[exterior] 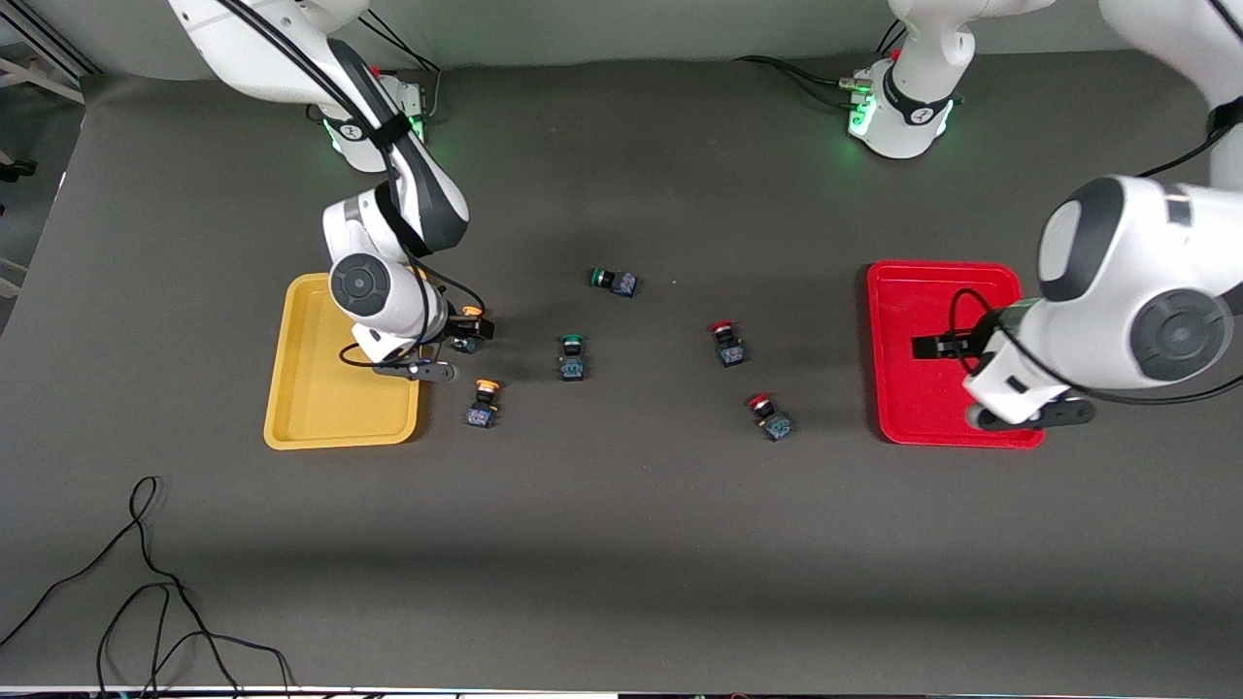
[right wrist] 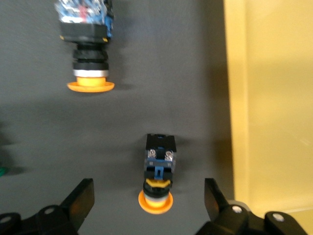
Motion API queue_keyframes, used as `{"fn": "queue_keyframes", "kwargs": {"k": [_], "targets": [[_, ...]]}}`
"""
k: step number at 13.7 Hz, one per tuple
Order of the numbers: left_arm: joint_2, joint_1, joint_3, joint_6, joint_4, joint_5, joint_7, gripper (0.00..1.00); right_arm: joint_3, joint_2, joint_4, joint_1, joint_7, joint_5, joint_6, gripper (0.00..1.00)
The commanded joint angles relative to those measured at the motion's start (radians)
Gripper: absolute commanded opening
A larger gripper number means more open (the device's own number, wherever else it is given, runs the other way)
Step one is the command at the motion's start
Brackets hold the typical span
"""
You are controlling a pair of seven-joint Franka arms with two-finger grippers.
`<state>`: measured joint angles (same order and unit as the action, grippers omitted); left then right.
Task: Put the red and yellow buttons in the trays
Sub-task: 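Grasp the orange button with the right gripper while the left gripper grasps the red button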
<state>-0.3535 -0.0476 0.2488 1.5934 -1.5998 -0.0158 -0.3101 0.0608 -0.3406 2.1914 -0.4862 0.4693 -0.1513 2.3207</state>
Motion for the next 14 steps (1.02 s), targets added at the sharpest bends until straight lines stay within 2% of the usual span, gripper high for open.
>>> {"fn": "queue_keyframes", "kwargs": {"k": [1, 4, 5, 7, 10, 12, 13, 14], "targets": [[-0.076, 0.054, -0.005, 0.023, 0.031, 0.011, -0.073, 1.00, 0.011, -0.027, 0.005, -0.028, 0.019, -0.020, 0.035, 1.00], [-0.127, 0.119, 0.006, 0.080, -0.009, 0.025, -0.089, 1.00, 0.011, -0.052, 0.005, -0.028, 0.019, -0.022, 0.037, 1.00], [-0.143, 0.135, 0.006, 0.112, -0.018, 0.063, -0.134, 1.00, 0.013, -0.055, 0.005, -0.028, 0.017, -0.022, 0.037, 0.97], [-0.186, 0.161, 0.010, 0.169, -0.026, 0.121, -0.262, 1.00, 0.014, -0.058, 0.005, -0.028, 0.017, -0.020, 0.043, 0.70], [-0.194, 0.265, 0.010, 0.348, -0.127, 0.126, -0.378, 1.00, 0.016, -0.060, 0.005, -0.026, 0.015, -0.020, 0.045, 0.48], [-0.214, 0.307, 0.010, 0.485, -0.182, 0.126, -0.441, 1.00, 0.016, -0.061, 0.004, -0.023, 0.015, -0.020, 0.043, 0.20], [-0.234, 0.321, 0.010, 0.515, -0.183, 0.126, -0.470, 0.99, 0.017, -0.055, 0.004, -0.020, 0.015, -0.020, 0.037, 0.10], [-0.242, 0.331, 0.010, 0.534, -0.183, 0.126, -0.484, 0.99, 0.022, -0.040, 0.001, -0.017, 0.015, -0.020, 0.020, 0.05]]}}
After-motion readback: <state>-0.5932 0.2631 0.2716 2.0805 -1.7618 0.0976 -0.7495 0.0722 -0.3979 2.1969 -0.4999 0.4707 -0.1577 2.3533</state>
